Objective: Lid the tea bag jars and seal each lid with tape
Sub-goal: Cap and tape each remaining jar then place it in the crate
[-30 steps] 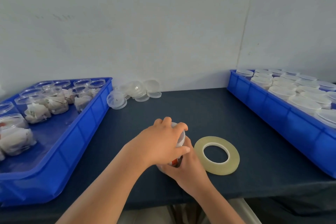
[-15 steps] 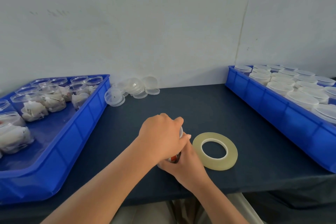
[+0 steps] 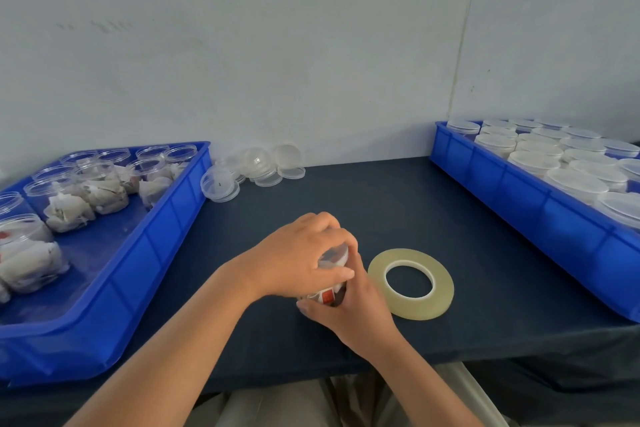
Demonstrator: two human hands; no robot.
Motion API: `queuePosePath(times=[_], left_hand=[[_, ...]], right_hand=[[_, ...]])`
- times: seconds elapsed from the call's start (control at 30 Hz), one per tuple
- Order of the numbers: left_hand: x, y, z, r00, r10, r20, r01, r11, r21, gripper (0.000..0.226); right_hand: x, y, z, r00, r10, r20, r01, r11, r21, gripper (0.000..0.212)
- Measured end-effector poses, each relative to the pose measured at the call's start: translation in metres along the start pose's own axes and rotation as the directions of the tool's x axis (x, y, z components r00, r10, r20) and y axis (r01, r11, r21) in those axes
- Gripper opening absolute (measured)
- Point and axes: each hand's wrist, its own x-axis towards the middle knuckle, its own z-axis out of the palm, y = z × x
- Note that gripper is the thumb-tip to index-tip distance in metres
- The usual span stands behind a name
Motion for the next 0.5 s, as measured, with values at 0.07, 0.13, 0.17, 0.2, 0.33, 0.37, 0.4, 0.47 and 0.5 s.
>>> queuePosePath(times=[0.07,0.13,0.17,0.2,0.33,0.37,0.4,0.47,0.5], left_hand=[[0.003,-0.004,0.0,0.993,0.1,-0.066,-0.104,0.993,-0.063,0.026],[0.008,-0.004,-0.002,0.979,0.169,-0.111,-0.184,0.973,-0.138,0.018],[0.01,-0.004,-0.004,0.977,0.183,-0.111,-0.201,0.961,-0.188,0.017],[0.012,-0.003,-0.006,0.978,0.181,-0.104,-0.201,0.95,-0.238,0.015],[0.006,0.004,-0.007,0.99,0.083,-0.116,-0.095,0.99,-0.101,0.04],[0.003,0.008,-0.003,0.991,-0.001,-0.135,0.003,1.0,0.018,0.057],[0.0,0.014,0.002,0.981,-0.115,-0.156,0.134,0.984,0.114,0.072],[0.0,0.031,0.014,0.927,-0.331,-0.177,0.36,0.919,0.162,0.092],[0.002,0.038,0.019,0.902,-0.389,-0.19,0.417,0.898,0.139,0.096]], right_hand=[[0.0,0.001,-0.001,1.0,-0.001,0.008,0.001,1.0,0.004,0.092],[0.0,0.002,-0.002,1.0,-0.008,0.007,0.008,1.0,-0.018,0.088],[0.0,0.002,-0.002,1.0,-0.012,0.003,0.012,1.0,-0.025,0.087],[0.0,0.001,-0.002,1.0,-0.008,0.001,0.008,1.0,-0.028,0.087],[-0.001,0.002,-0.001,1.0,0.018,0.015,-0.018,1.0,0.014,0.082],[-0.001,0.002,0.0,1.0,0.011,0.015,-0.011,0.999,0.034,0.079],[0.0,0.002,0.001,1.0,0.003,0.012,-0.004,0.999,0.041,0.076],[0.002,0.002,0.002,1.0,-0.028,0.012,0.027,0.999,0.024,0.067],[0.003,0.003,0.003,0.999,-0.046,0.014,0.046,0.999,0.007,0.062]])
